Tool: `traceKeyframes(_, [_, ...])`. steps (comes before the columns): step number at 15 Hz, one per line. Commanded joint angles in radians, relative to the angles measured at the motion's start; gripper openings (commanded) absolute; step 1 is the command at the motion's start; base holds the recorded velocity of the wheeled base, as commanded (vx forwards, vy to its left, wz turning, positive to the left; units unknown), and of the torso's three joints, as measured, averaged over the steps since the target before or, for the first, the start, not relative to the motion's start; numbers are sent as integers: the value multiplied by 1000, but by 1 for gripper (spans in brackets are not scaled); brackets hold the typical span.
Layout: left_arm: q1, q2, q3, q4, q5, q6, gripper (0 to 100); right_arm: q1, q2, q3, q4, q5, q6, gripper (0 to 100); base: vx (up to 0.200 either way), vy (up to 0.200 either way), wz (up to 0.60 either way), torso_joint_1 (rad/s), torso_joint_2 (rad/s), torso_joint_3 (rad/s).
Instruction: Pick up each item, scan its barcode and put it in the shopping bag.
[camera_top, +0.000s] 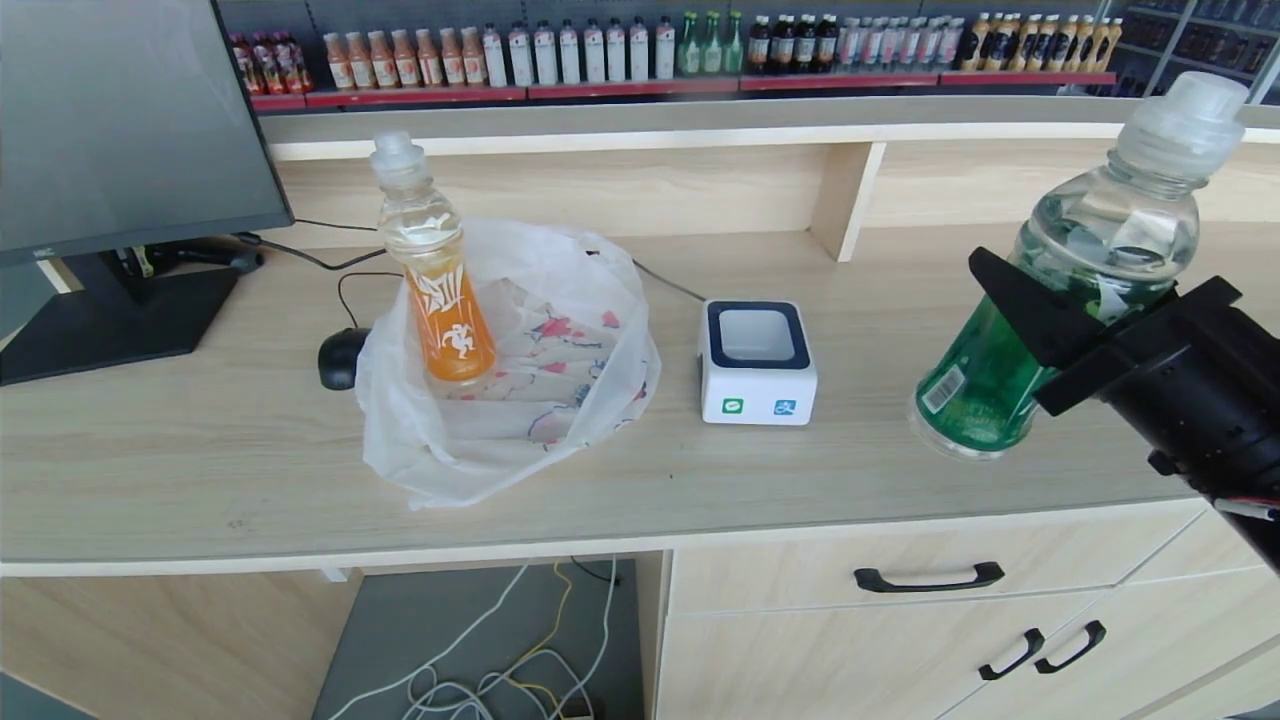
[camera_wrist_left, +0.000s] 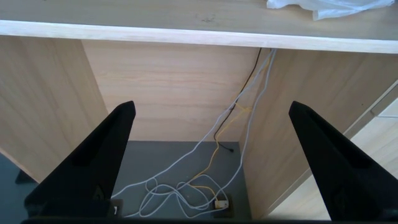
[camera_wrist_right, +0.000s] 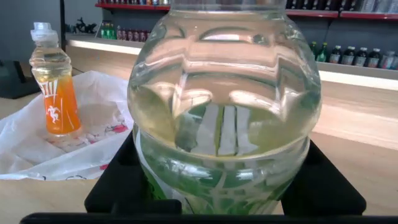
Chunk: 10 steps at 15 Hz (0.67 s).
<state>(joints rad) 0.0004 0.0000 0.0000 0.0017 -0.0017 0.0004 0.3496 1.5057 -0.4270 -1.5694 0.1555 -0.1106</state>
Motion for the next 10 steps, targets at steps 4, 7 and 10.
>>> traceKeyframes(4, [0,0,0,0,0,1,100,-15,4,4,-1,1,0,0,0,200,0,0,4,2])
traceKeyframes(7, [1,0,0,0,0,-2,100,-14,17,1,-1,1,0,0,0,200,0,4,-2,-2])
traceKeyframes(10, [1,0,0,0,0,-2,100,-14,17,1,-1,1,0,0,0,200,0,1,5,2])
